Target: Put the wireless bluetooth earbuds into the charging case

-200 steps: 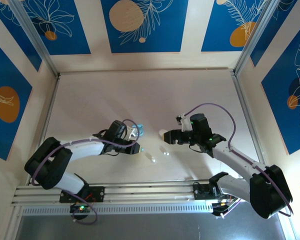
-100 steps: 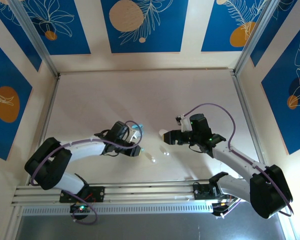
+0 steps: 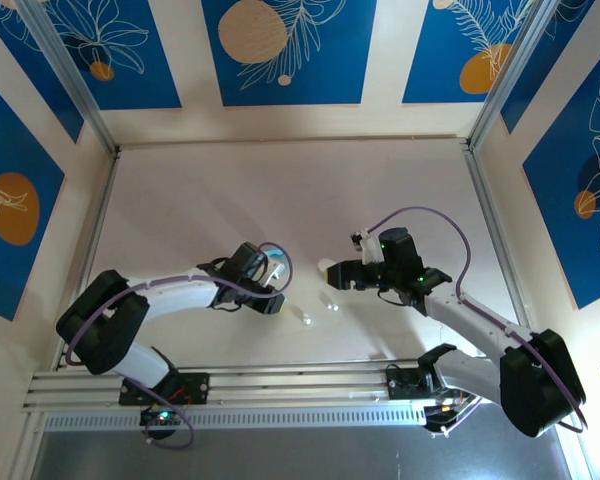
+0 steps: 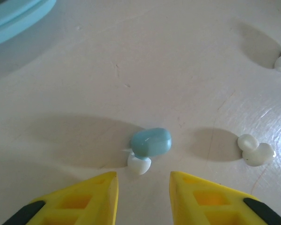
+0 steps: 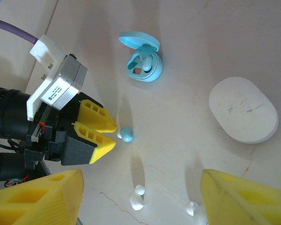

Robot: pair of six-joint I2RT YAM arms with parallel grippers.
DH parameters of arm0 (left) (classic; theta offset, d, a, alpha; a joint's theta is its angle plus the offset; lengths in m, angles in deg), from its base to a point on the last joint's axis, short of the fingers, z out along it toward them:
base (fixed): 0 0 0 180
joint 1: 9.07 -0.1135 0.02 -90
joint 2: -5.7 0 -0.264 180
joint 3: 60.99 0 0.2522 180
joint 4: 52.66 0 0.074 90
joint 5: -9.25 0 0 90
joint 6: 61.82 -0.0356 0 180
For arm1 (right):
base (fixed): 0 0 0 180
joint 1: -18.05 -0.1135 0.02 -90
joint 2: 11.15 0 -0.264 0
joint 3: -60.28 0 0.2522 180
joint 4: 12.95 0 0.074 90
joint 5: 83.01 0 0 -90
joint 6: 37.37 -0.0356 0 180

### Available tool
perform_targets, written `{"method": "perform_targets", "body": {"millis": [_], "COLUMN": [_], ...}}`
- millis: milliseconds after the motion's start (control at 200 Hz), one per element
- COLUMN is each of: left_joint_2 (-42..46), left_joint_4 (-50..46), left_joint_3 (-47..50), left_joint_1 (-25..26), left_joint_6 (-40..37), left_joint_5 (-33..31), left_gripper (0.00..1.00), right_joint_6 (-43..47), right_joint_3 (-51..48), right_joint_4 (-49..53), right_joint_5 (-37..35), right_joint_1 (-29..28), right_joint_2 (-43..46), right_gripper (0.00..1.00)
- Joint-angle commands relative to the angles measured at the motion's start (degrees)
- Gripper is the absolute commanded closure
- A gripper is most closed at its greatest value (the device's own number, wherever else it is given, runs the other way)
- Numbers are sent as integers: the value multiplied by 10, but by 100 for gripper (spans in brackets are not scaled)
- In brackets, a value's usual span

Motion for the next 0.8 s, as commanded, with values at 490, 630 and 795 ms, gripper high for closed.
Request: {"method": "perform_targets", "body": {"millis": [490,630,795], "left_joint_2": [-38,-38,-37], "left_joint_4": [-34,-32,-28], "left_joint_3": [-41,-42,-45], "left_joint_1": [38,39,42], "left_joint_6": [-35,-37,-41], "left_joint_5": [-64,-67,-69], "left_gripper": [70,72,72], "right_joint_6": [12,13,13], "right_joint_3": [19,19,19], "right_joint_4": [6,5,5], "right_joint_5": [-1,-1,0], "right_joint_1": [-4,-5,-5], "right_joint_2": [-3,-3,-3], "right_gripper": [33,33,33]}}
